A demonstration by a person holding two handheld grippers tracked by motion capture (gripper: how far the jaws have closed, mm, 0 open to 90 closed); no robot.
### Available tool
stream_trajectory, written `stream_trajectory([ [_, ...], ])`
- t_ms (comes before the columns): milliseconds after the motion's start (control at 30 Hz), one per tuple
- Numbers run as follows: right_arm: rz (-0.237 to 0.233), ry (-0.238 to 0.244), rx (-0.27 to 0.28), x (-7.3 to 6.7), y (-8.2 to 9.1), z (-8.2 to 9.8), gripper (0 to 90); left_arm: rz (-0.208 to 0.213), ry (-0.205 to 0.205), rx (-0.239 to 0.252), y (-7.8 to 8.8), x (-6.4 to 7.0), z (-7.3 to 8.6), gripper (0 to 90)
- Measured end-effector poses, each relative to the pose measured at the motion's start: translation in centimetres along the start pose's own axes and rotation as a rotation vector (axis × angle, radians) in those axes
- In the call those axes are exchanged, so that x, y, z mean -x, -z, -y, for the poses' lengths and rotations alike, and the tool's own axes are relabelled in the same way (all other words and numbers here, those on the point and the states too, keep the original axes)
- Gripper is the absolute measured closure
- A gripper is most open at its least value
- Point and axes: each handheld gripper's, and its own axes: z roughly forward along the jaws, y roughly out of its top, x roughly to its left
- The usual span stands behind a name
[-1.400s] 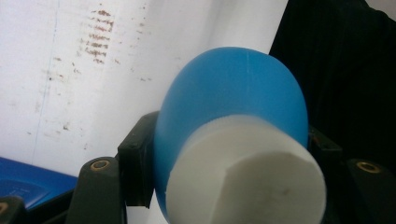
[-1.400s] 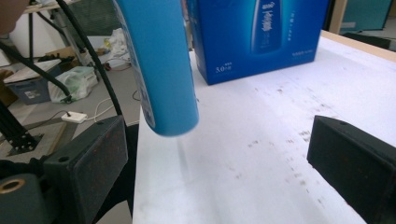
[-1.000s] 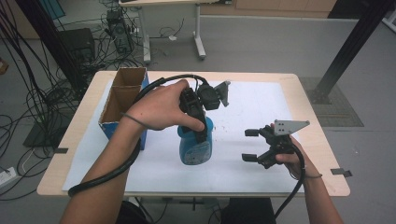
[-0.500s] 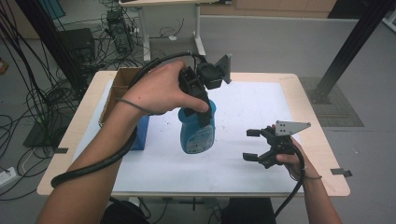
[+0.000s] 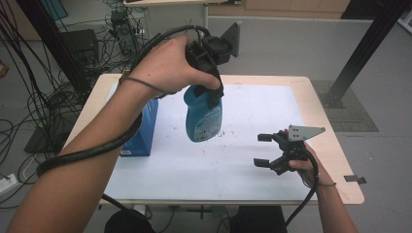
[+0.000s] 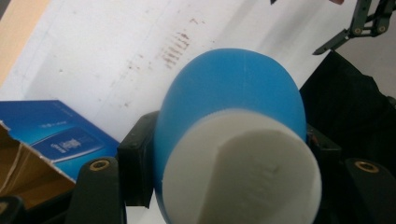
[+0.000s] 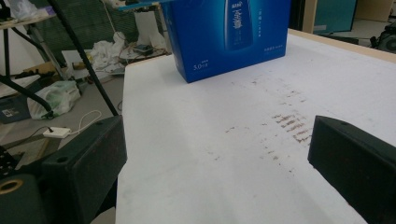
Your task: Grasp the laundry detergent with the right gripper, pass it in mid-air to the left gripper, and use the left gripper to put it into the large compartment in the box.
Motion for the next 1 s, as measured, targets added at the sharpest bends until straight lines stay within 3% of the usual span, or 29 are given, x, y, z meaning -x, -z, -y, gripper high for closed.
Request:
stream_trajectory([
  [333, 0.004, 0.008, 0.018, 0.1, 0.1, -0.1, 4.3, -0.018, 0.118, 0.014, 1.2, -2.6, -0.4, 36.5],
  [533, 0.008, 0.011, 0.016, 0.0, 0.2, -0.2, 4.3, -0.035, 0.179, -0.005, 1.7, -4.6, -0.3, 36.6],
  [900, 0.010, 0.018, 0.029, -0.1, 0.0, -0.5, 4.4, -0.068, 0.297, -0.030, 3.3, -8.5, 0.9, 36.5],
  [1000, 0.008, 0.020, 0.029, -0.1, -0.1, -0.5, 4.4, -0.069, 0.366, -0.025, 3.6, -9.8, 1.6, 36.5],
])
